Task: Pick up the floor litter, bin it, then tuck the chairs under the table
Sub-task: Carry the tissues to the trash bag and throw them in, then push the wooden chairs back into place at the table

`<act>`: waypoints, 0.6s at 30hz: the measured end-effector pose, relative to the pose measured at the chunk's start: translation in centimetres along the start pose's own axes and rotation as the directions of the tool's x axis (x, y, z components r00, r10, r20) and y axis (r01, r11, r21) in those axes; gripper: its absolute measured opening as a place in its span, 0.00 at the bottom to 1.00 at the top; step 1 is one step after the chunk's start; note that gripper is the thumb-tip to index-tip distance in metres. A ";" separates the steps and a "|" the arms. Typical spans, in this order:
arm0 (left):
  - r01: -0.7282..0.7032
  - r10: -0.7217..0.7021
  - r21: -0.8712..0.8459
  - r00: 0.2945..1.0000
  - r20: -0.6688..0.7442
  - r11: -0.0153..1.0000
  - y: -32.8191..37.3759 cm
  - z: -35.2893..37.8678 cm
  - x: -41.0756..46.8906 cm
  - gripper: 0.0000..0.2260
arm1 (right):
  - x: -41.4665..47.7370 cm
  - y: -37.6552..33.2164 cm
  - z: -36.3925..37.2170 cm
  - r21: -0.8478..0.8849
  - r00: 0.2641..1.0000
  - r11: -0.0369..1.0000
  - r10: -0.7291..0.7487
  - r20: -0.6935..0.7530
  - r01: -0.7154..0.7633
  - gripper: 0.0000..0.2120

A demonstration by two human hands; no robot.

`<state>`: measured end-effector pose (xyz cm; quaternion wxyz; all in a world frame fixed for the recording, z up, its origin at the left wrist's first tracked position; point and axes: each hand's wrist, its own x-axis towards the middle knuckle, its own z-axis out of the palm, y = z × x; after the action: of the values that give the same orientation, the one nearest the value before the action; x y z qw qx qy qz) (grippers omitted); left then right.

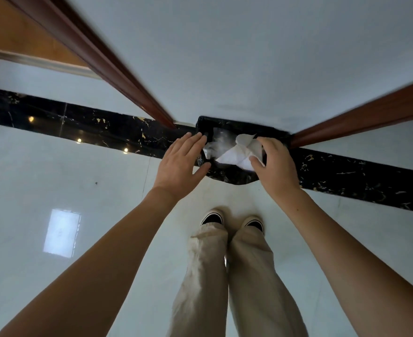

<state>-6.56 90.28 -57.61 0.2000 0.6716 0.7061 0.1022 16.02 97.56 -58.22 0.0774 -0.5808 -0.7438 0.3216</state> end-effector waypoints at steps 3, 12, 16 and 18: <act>-0.022 0.022 -0.016 1.000 -0.004 1.000 4.5 -8.2 -0.7 0.25 | -3.5 -4.8 -8.2 -0.009 0.995 0.999 -0.036 -0.093 0.035 0.20; -0.215 0.207 -0.070 0.973 -0.104 0.974 20.5 -33.9 -5.7 0.25 | -15.9 -19.6 -32.3 -0.131 0.956 0.989 -0.101 -0.274 0.067 0.23; -0.392 0.379 -0.051 0.910 -0.168 0.918 27.0 -41.2 -7.5 0.23 | -22.0 -23.4 -39.0 -0.130 0.915 0.991 -0.074 -0.397 0.024 0.25; -0.483 0.472 -0.023 0.864 -0.175 0.875 29.7 -43.7 -7.8 0.22 | -24.6 -24.0 -41.4 -0.121 0.892 0.992 -0.039 -0.451 -0.018 0.27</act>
<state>2.21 90.32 -4.94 0.1316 0.8076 0.5283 0.2266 24.42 88.34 -5.94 0.2144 -0.6393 -0.7267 0.1313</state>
